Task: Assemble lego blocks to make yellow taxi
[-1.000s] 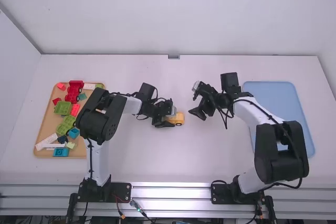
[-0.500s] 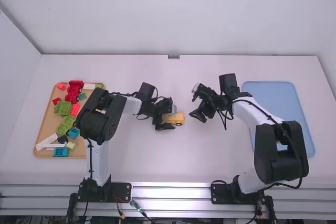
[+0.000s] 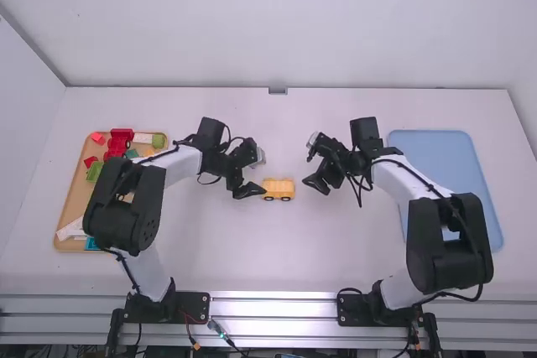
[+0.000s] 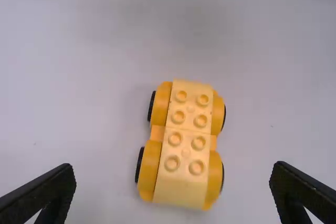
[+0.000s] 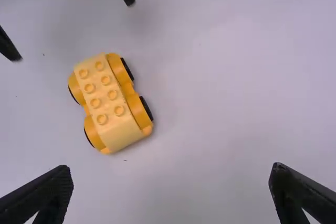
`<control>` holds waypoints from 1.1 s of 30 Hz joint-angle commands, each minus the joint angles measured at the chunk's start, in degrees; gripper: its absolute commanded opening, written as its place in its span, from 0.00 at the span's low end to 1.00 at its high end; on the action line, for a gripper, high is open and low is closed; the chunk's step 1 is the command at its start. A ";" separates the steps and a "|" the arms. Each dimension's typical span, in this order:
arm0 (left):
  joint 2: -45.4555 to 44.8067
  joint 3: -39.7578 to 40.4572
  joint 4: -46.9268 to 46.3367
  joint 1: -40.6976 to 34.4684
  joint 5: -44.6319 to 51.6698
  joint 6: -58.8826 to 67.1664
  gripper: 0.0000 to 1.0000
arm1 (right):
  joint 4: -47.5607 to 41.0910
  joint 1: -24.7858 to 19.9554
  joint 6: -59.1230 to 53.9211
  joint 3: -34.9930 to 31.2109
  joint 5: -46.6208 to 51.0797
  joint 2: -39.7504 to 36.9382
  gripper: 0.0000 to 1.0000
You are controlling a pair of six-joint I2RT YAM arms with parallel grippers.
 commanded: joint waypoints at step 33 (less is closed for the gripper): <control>-3.26 17.03 -18.23 25.44 -50.90 -70.40 0.99 | 7.85 0.17 5.77 0.33 -0.33 -0.37 0.99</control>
